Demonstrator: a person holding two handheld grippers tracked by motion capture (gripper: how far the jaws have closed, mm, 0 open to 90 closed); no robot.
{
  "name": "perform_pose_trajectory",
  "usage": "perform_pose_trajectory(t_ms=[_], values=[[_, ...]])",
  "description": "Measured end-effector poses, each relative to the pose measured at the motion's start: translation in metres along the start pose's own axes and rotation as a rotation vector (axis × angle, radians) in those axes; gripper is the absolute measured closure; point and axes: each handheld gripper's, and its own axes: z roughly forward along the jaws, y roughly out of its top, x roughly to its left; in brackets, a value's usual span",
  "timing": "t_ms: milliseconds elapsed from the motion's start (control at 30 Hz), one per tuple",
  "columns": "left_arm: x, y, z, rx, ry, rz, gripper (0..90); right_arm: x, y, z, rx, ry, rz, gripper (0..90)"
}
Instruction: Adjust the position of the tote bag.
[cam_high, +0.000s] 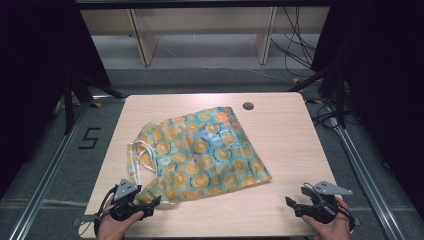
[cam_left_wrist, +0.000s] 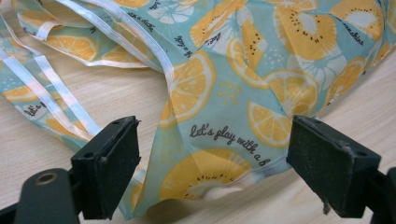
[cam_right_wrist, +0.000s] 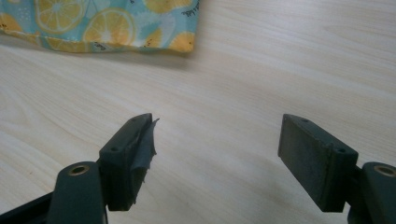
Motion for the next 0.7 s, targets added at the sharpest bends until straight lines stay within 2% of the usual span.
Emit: perform_pose_trajectory(t_ms=[100,133,233,267,300,333,367,400,433,467,500,567,600,633,700], values=[[0.0,0.0,0.0,-0.001,0.0,-0.001,16.1,-0.001,0.0,-0.001,-0.001,-0.009,-0.015,28.0],[0.0,0.0,0.0,-0.006,0.002,-0.002,16.1,0.0,0.0,0.001,0.007,0.005,0.002,27.9],[-0.001,0.001,0.0,-0.006,-0.002,0.002,16.2,0.0,0.0,0.001,0.017,0.008,0.003,27.8],[-0.001,0.001,-0.001,-0.004,-0.005,0.006,16.2,0.003,0.0,0.001,0.019,0.01,0.039,27.8],[-0.001,0.002,-0.002,0.008,0.0,0.017,16.2,0.001,0.0,0.001,0.016,0.005,0.016,27.8],[-0.001,0.002,-0.002,0.008,0.0,0.017,16.2,0.001,0.0,0.001,0.016,0.005,0.016,27.8],[-0.003,0.002,0.0,-0.011,-0.012,0.001,16.2,0.002,0.0,0.002,0.021,0.007,0.029,27.8],[-0.005,0.005,0.001,-0.011,-0.018,0.014,16.7,0.003,0.0,0.001,0.011,0.002,0.022,27.8],[-0.005,0.006,0.001,-0.007,-0.021,0.03,16.9,0.004,0.001,0.001,0.024,0.006,0.043,27.9],[-0.007,0.007,0.001,-0.011,-0.022,0.03,16.9,0.005,0.001,0.002,0.021,0.009,0.035,27.9],[-0.007,0.009,0.001,0.001,-0.022,0.056,17.0,0.005,0.002,0.004,0.005,0.006,0.017,27.9],[-0.01,0.01,0.002,-0.013,-0.029,0.043,17.5,0.004,0.003,0.004,0.019,0.016,0.008,27.9],[-0.011,0.012,0.003,-0.017,-0.038,0.047,17.5,0.006,0.003,0.005,0.012,0.002,0.02,27.9],[-0.012,0.013,0.003,-0.01,-0.035,0.055,17.6,0.004,0.005,0.005,0.013,0.027,-0.003,28.0],[-0.014,0.017,0.005,0.004,-0.05,0.081,17.7,0.003,0.008,0.008,0.01,0.022,-0.014,28.0]])
